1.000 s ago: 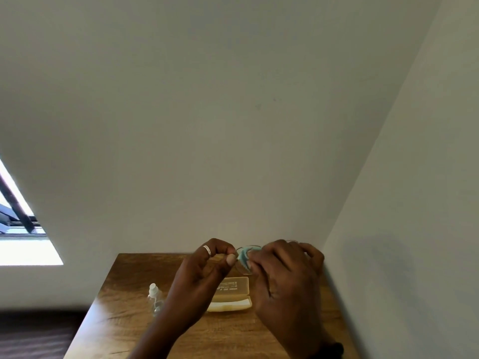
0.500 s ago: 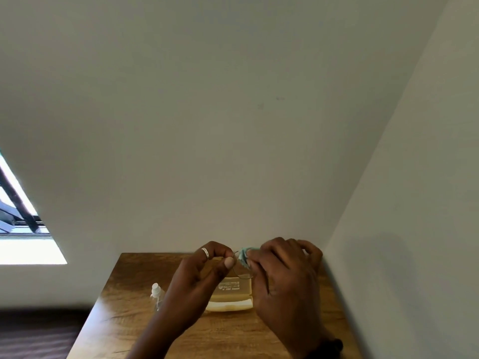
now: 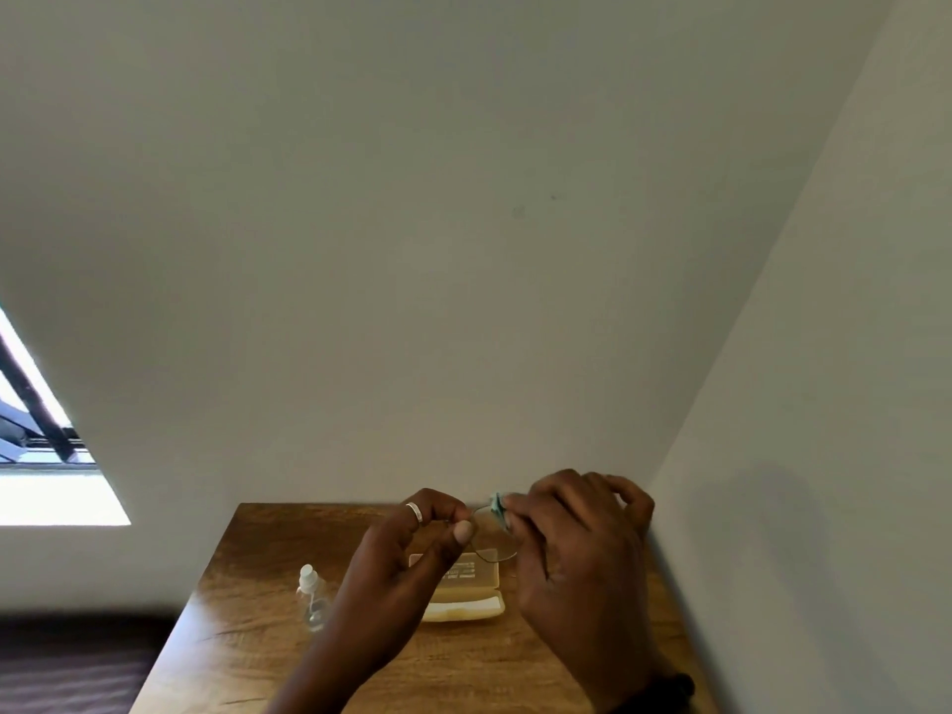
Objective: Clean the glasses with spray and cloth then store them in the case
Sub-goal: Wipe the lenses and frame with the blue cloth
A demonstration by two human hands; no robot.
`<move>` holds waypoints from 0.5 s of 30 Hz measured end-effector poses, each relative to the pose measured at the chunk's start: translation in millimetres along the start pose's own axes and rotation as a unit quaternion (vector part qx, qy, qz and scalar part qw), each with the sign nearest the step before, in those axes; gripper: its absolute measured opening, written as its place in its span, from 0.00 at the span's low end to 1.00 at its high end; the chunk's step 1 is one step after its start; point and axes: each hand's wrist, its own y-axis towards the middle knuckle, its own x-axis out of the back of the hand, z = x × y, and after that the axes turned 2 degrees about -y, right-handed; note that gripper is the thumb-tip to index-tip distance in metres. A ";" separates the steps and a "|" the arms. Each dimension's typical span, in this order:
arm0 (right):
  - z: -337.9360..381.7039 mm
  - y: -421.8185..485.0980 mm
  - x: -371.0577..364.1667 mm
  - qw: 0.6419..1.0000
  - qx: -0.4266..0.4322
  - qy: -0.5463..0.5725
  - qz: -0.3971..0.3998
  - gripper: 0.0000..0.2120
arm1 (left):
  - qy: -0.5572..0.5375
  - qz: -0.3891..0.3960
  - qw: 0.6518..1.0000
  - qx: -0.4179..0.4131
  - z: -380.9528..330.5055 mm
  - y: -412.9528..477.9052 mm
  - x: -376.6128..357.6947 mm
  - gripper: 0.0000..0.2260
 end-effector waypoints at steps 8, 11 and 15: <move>6.4 -17.6 -6.3 0.998 0.034 0.016 0.040 0.04 | 0.050 -0.006 0.999 -0.021 6.5 0.5 3.2 0.12; -5.0 -17.3 -4.3 0.998 -0.001 0.032 0.050 0.06 | 0.113 -0.020 0.993 -0.032 11.7 -2.4 5.0 0.10; -11.4 -4.6 2.7 0.980 -0.096 0.167 0.054 0.09 | 0.169 -0.013 0.985 -0.018 14.8 -5.3 0.8 0.12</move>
